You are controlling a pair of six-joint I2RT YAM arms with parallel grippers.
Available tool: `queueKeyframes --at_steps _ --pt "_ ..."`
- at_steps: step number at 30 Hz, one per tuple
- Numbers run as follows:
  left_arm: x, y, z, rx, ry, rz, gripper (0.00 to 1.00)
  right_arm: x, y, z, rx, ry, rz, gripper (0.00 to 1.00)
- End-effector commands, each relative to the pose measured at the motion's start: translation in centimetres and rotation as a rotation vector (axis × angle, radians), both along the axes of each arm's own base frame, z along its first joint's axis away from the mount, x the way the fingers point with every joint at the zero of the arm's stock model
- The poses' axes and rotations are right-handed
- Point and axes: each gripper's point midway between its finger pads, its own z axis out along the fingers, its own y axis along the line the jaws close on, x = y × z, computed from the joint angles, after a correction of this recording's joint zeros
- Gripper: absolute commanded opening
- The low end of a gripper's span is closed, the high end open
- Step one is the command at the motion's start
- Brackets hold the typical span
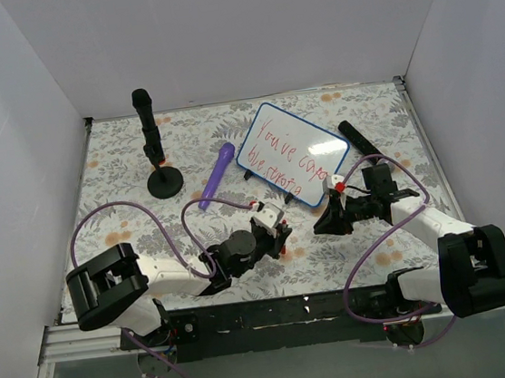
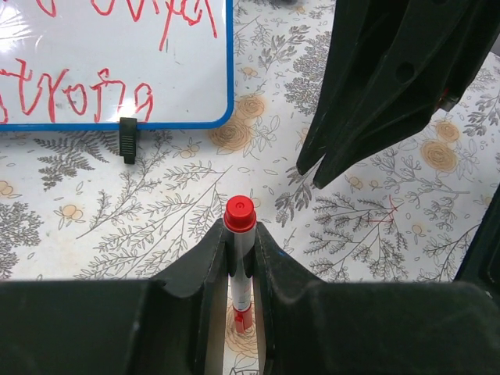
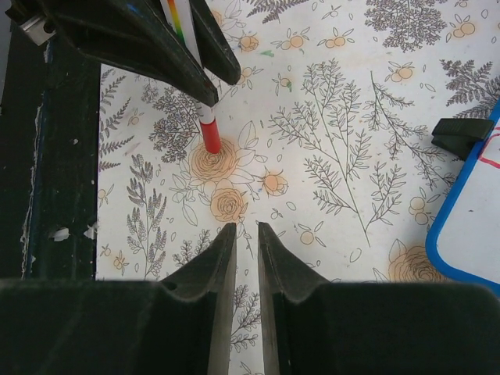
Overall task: Write a sentence on the whiteboard
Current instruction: Place the whiteboard marker at the center of the board.
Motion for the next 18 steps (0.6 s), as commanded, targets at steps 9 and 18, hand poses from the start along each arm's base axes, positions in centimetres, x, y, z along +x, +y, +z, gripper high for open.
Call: queueKeyframes --at_steps 9,18 --pt "1.5 2.3 3.6 -0.025 -0.207 0.086 0.00 1.5 -0.1 1.6 0.026 -0.071 -0.013 0.23" --pt "2.2 3.0 5.4 -0.051 -0.282 0.126 0.00 1.8 -0.5 1.5 0.024 -0.067 -0.027 0.23"
